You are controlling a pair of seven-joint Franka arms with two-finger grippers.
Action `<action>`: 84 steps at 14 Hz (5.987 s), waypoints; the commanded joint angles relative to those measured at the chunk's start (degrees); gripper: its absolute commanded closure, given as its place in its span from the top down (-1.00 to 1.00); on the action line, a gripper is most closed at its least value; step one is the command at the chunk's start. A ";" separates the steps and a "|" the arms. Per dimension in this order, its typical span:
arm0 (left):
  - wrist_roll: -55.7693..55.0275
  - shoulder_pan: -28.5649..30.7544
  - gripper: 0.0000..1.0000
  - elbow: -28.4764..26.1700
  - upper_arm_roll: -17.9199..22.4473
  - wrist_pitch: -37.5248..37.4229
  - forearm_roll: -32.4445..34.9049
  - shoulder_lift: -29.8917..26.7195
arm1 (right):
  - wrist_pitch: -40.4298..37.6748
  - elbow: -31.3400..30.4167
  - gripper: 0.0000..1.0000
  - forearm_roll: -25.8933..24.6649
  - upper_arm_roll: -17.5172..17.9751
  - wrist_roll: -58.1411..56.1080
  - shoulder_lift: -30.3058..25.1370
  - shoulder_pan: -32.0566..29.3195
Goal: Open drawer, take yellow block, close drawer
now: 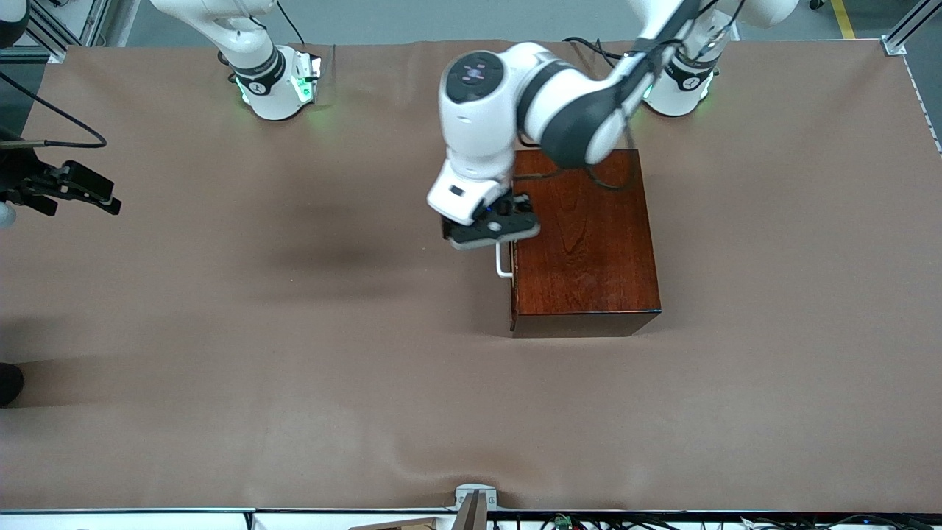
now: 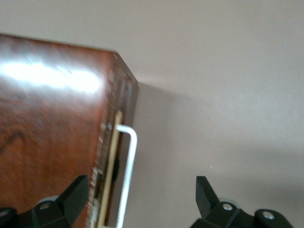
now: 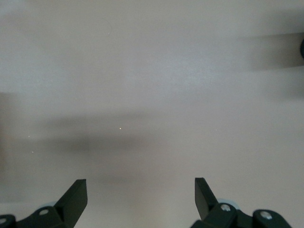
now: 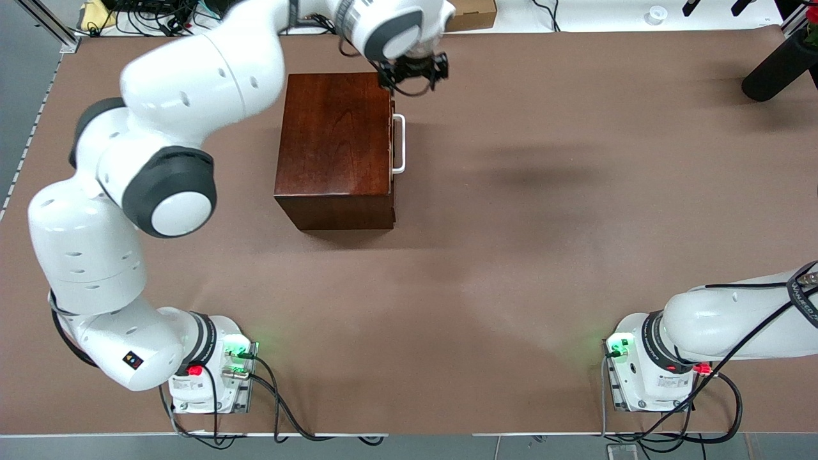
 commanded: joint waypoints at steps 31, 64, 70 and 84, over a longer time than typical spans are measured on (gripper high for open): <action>1.92 -6.12 1.00 1.84 4.76 -3.09 1.07 11.90 | -0.17 -0.55 1.00 0.30 0.64 -0.53 -1.11 -1.03; -5.55 -6.82 1.00 2.72 4.05 11.93 -5.96 12.78 | -0.26 -0.55 1.00 0.30 0.64 -0.53 -1.11 -1.03; -7.57 -7.35 1.00 2.72 4.05 19.40 -6.49 14.18 | -0.35 -0.55 1.00 0.30 0.64 -0.53 -1.11 -1.03; -7.57 -9.28 1.00 2.81 3.79 21.16 -7.64 13.92 | -0.35 -0.55 1.00 0.30 0.64 -0.62 -1.11 -1.03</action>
